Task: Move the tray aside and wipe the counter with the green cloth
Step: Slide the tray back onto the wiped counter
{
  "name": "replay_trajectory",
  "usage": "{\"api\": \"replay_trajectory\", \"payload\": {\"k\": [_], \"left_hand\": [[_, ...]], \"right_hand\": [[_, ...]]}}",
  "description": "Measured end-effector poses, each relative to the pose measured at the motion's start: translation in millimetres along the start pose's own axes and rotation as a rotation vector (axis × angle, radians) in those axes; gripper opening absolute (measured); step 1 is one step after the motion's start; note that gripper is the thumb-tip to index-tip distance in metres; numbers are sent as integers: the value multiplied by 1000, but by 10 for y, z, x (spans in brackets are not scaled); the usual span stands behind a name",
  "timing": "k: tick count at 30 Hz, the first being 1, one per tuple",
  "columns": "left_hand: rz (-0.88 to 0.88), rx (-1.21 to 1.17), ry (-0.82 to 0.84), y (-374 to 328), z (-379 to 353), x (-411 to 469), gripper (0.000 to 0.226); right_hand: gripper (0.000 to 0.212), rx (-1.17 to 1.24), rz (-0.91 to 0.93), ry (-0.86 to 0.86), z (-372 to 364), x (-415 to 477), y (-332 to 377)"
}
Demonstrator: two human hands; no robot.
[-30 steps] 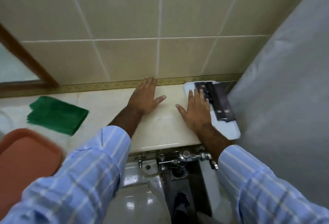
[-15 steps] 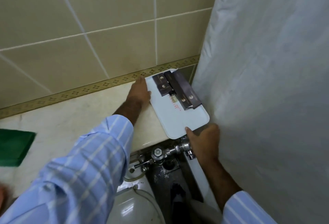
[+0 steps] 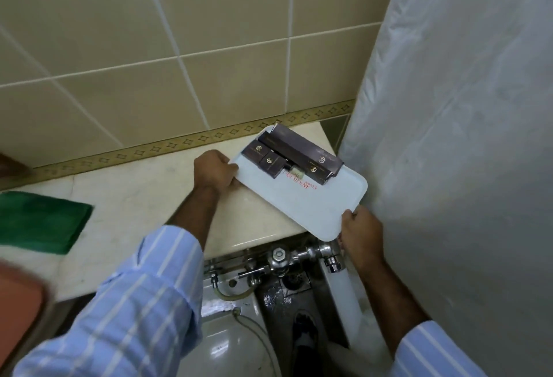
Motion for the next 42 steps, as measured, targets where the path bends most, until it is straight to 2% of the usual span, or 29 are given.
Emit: {"api": "replay_trajectory", "payload": {"k": [6,12,16,21,30,34,36,37,39,42], "left_hand": [[176,-236,-114,866,873,-288,6],[338,-376,-198,1731,1465,-508,14],[420,-404,-234,2105,1573,-504,9],[460,-427,-232,2197,1476,-332,16],[491,-415,-218,2133,1351,-39,15],[484,-391,-131,2089,1396,-32,9],[423,-304,-81,2048,1537,35,24],[388,-235,-107,2049,1694,87,29],[319,-93,-250,2121,2162,229,30],[221,149,-456,2343,2871,434,35]], "right_hand": [[34,-300,243,58,-319,-51,740],[32,-392,482,147,-1051,-232,1444],[32,-429,588,167,-1441,-336,1708],[30,-492,602,150,-1681,-257,1799],[30,-536,614,130,-1867,5,1880],[34,-560,594,154,-1858,27,1944],[43,-559,605,79,-1749,-40,2063],[49,-515,631,24,-1692,-127,2179],[50,-384,776,-4,-1722,-509,2533],[37,-330,1230,195,-2199,-1594,3070]]}}
Point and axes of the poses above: each hand's wrist, its own x-axis towards the middle knuckle, its own z-axis out of the back of the hand, y = z × x, the point moved 8 cm from there along x, towards the middle knuckle, and after that the axes turned 9 degrees about -y, right-handed, at the moved point
